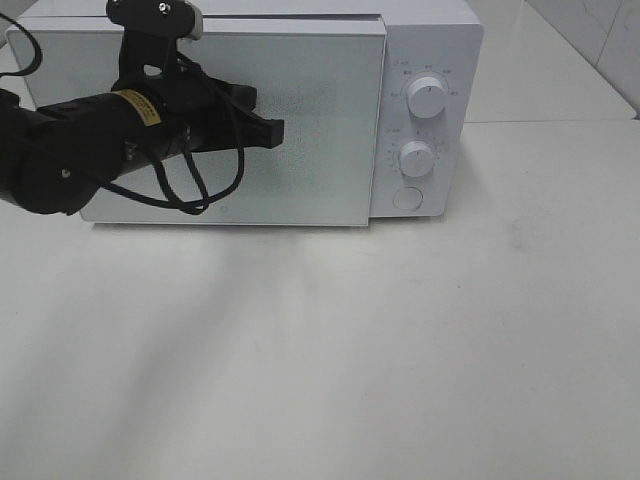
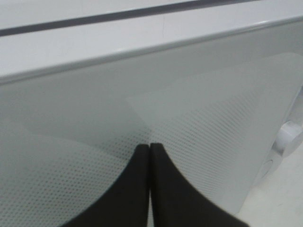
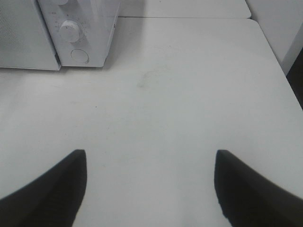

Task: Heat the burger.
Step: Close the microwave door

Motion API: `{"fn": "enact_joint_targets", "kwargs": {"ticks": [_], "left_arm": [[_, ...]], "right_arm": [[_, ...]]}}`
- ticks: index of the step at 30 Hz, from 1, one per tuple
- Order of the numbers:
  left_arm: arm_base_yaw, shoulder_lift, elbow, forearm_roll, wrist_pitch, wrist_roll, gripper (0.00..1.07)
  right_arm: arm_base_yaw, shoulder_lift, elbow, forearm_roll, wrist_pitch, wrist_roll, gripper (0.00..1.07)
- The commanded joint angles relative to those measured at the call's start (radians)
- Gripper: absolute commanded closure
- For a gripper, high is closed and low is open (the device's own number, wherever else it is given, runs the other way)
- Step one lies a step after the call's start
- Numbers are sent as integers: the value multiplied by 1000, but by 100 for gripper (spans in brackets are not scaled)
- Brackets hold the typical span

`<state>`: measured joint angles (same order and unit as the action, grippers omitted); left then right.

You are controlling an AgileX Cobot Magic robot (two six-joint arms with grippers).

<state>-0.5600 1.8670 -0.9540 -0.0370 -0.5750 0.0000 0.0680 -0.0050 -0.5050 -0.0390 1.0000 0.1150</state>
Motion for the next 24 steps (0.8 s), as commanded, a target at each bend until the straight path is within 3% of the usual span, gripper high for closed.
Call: {"fn": "enact_joint_targets", "kwargs": {"ticks": [1, 11, 18, 21, 22, 23, 24], "left_arm": [[12, 19, -61, -71, -41, 0, 107], [-21, 78, -190, -66, 32, 6, 107], [-60, 46, -190, -52, 157, 6, 107], [-77, 16, -189, -53, 287, 6, 96], [-88, -7, -189, -52, 391, 7, 80], [-88, -7, -189, -52, 391, 7, 80], [-95, -33, -189, -53, 479, 6, 61]], "right_arm": [[-5, -27, 7, 1, -5, 2, 34], [-5, -27, 7, 5, -5, -3, 34], [-5, -26, 7, 11, -5, -5, 34], [-5, -26, 7, 13, -5, -5, 34], [-5, -26, 7, 13, -5, -5, 34], [-5, -26, 7, 13, -5, -5, 34], [-5, -26, 7, 13, -5, -5, 34]]}}
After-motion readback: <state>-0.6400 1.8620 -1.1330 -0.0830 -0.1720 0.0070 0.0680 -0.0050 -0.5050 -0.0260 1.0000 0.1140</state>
